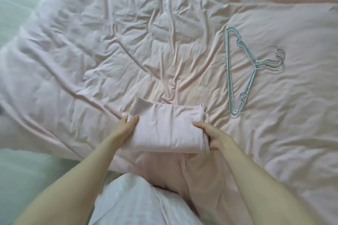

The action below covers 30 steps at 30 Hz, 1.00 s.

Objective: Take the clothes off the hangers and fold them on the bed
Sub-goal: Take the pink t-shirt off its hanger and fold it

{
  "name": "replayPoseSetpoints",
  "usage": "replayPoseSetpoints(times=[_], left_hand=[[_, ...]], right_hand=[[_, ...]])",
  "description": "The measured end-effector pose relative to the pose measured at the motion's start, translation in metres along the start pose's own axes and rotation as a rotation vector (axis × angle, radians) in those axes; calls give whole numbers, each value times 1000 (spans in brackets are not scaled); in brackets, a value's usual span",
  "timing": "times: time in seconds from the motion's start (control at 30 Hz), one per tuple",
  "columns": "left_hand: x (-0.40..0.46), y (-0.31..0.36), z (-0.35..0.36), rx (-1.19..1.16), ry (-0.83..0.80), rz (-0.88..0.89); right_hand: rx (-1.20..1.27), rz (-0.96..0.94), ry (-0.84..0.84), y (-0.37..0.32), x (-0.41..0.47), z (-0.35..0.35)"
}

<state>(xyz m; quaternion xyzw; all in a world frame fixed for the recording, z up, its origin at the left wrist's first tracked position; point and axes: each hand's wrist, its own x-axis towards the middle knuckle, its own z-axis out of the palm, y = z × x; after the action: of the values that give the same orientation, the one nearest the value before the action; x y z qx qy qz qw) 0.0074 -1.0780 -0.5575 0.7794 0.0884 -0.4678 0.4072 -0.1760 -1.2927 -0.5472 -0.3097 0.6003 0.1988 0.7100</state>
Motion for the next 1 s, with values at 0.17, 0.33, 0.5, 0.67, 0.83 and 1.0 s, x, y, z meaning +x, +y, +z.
replayPoseSetpoints(times=[0.17,0.33,0.5,0.67,0.83,1.0], left_hand=[[-56,-53,-67,-258,113,2],[-120,-138,-150,-627,220,-55],[-190,-255,-238,-1078,239,-137],[-263,-366,-306,-1359,352,-202],[-327,-466,-348,-1636,576,-125],[-371,-553,-376,-1848,849,-85]], right_hand=[[-296,-118,-62,8,-29,74],[-608,-235,-159,40,-62,190],[-873,-290,-298,114,-85,319],[-1139,-288,-393,215,-101,446],[-1437,-273,-531,319,-113,565],[-1690,-291,-655,431,-127,677]])
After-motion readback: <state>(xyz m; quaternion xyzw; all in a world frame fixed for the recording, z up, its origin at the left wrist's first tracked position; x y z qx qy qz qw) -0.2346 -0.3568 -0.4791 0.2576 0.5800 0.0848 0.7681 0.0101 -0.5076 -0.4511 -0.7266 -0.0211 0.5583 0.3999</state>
